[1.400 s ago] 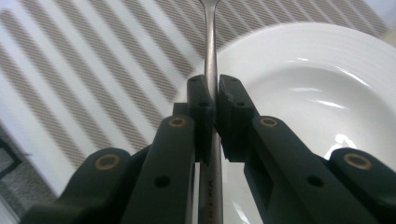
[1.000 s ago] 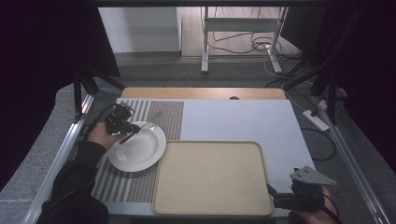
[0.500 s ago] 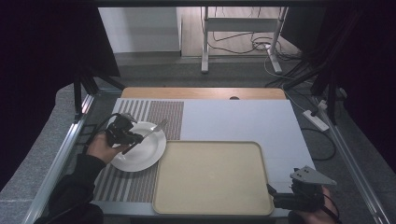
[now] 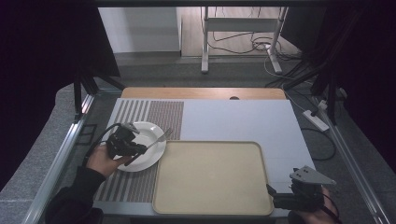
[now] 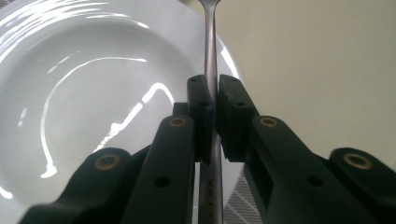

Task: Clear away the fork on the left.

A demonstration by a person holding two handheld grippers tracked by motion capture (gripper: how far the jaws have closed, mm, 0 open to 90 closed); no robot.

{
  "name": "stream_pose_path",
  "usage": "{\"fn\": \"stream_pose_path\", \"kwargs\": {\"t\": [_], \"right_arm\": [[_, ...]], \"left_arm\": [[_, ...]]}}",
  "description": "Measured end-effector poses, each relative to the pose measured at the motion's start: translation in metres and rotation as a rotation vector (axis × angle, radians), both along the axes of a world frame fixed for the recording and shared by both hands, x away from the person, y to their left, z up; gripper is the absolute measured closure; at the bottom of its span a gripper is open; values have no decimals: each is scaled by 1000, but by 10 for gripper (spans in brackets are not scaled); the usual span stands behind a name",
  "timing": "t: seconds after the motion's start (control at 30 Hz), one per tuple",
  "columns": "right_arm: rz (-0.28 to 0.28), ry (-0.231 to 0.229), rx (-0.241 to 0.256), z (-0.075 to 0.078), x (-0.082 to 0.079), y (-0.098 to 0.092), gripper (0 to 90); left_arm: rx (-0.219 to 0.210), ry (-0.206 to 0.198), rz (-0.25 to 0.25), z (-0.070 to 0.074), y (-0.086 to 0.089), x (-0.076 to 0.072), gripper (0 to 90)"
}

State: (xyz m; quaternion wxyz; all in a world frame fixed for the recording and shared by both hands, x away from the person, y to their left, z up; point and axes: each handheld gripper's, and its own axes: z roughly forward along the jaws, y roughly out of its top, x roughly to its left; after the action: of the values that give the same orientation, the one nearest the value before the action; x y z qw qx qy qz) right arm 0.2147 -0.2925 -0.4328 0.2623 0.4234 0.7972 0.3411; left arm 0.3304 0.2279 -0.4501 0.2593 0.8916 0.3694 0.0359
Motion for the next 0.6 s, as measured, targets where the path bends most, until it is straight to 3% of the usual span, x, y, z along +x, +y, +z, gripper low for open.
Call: {"fn": "stream_pose_path", "kwargs": {"t": [0.6], "right_arm": [[5,-3,-12,0,0,1,0]], "left_arm": [[-15,27,-91,-8,-60,-26,835]]}}
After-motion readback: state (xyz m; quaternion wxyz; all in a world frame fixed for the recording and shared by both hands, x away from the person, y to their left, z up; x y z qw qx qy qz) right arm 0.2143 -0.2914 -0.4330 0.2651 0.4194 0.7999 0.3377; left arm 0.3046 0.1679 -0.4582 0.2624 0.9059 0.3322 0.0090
